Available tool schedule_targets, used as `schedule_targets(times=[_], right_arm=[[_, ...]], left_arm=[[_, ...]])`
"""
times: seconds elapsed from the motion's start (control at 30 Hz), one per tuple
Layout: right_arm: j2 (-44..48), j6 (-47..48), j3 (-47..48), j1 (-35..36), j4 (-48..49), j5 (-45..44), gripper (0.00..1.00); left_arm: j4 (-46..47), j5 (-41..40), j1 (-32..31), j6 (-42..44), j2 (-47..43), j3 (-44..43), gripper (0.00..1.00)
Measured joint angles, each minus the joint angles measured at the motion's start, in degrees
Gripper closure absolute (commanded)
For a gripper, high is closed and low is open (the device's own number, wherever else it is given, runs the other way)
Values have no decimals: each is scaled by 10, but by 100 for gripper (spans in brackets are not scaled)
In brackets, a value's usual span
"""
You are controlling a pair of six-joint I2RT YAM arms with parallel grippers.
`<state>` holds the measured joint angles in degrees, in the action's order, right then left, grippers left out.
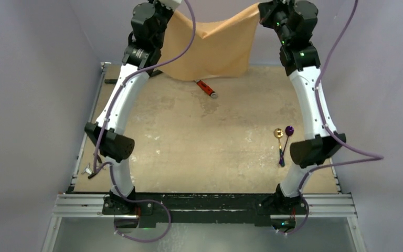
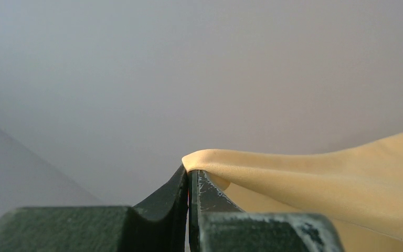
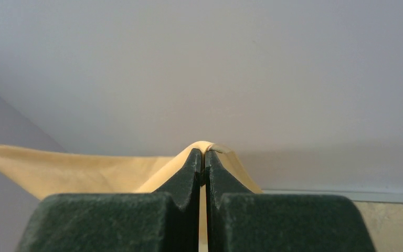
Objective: Fold the napkin into a case and place the utensils inside
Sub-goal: Fold and flatten the napkin at the center of the board.
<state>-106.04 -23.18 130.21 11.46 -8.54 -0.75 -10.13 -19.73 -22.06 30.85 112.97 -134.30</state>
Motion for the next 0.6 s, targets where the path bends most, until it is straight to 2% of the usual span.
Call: schedule_targets(times=[0.2,0.3,0.4,0.5,0.6], right_arm=[[163,-4,-228,-6,53,39,100],[238,-4,-378,-6,77,57,100],[298,-7,-552,-5,80,76,100],[318,-12,-693,-3,43,91,100],[332,-13,-779,2,-25,95,100]], left_arm=[[-4,13,-17,0,-157,168,100],[-28,32,-16,-1,-258,309,100],[-77,60,-16,-2,-323,436,100],[-157,104,-16,-2,-340,552,100],[-236,145,-16,-3,-325,640,100]])
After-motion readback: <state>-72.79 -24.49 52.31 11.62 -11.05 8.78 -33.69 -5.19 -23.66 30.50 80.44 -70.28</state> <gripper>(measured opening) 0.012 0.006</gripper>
